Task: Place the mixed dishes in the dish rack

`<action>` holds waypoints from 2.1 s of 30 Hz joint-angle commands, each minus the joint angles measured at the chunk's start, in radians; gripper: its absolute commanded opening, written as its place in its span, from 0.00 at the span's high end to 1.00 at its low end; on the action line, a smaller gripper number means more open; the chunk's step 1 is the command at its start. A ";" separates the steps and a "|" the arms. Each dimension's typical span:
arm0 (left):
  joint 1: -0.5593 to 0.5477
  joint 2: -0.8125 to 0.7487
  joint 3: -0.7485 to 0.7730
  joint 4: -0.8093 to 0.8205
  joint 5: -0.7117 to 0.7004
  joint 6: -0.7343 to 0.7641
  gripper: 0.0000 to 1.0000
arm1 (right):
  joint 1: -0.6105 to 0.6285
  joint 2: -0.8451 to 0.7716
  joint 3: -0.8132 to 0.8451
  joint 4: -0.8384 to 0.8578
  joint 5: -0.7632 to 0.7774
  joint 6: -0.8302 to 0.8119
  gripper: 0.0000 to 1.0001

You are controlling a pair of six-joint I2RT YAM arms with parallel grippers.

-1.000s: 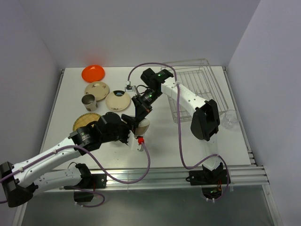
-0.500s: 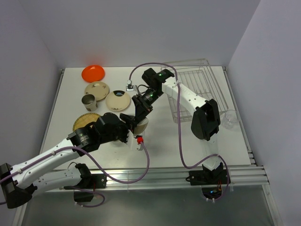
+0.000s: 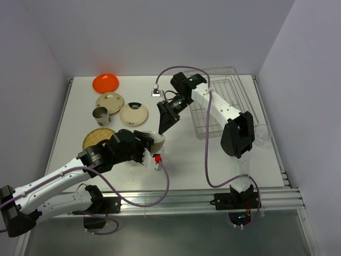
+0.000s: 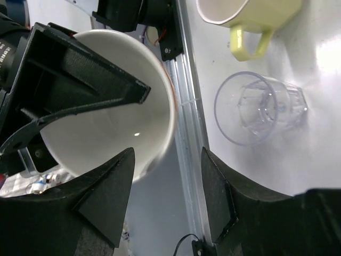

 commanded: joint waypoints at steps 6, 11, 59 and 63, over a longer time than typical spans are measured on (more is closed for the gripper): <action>0.002 -0.026 0.003 0.085 0.006 -0.045 0.40 | -0.073 -0.088 0.040 -0.014 -0.001 -0.033 0.39; 0.002 -0.011 0.007 0.117 0.016 -0.093 0.40 | -0.152 -0.098 0.103 0.002 0.025 -0.018 0.39; 0.267 0.844 0.510 1.353 0.249 -1.557 0.43 | -0.710 -0.335 -0.113 0.269 -0.038 0.068 0.38; 0.285 0.952 0.558 1.455 0.210 -1.758 0.43 | -0.730 -0.357 -0.156 0.284 -0.032 0.064 0.38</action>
